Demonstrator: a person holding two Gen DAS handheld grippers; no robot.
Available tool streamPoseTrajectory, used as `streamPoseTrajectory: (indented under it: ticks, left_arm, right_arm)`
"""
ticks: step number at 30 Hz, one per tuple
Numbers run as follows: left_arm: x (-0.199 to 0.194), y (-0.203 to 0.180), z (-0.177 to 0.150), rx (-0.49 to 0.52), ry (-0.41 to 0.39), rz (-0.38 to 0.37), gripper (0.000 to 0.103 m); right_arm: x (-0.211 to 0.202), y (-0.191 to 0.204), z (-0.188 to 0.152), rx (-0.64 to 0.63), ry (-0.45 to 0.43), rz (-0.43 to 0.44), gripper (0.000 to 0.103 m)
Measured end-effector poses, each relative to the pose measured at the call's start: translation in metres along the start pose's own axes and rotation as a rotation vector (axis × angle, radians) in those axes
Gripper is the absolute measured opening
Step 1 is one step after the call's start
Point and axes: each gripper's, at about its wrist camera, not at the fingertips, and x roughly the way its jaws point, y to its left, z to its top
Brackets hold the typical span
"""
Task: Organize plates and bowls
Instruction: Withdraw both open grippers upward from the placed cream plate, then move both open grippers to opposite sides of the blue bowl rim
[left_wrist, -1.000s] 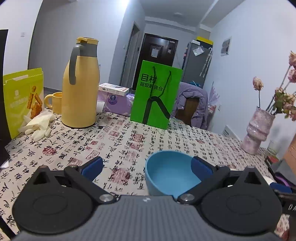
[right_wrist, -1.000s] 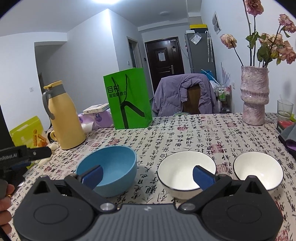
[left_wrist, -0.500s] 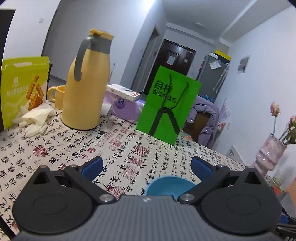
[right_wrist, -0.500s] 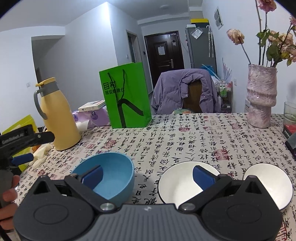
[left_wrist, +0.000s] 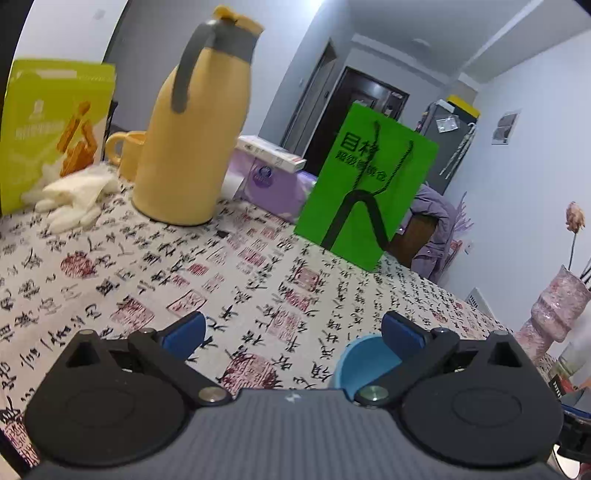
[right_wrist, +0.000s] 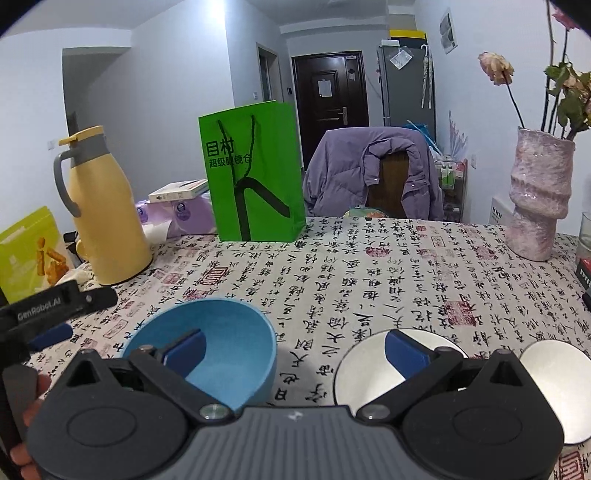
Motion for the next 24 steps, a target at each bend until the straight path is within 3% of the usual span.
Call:
streamPoseTrajectory:
  ticks: [6,11,17,24]
  left_arm:
    - [0.003,0.007,0.0,-0.014,0.019,0.01,0.103]
    - [0.006,0.002,-0.004,0.021,0.033,0.001,0.103]
    - [0.009,-0.001,-0.007,0.031,0.047,-0.011,0.103]
    - [0.01,-0.001,-0.007,0.032,0.049,-0.023,0.103]
  right_arm:
    - [0.012,0.002,0.0,-0.008,0.034,-0.008,0.103]
    - [0.02,-0.007,0.0,0.059,0.077,0.006,0.103]
    - [0.02,-0.011,0.0,0.07,0.073,0.045,0.103]
    - [0.028,-0.007,0.005,0.035,0.089,0.023,0.103]
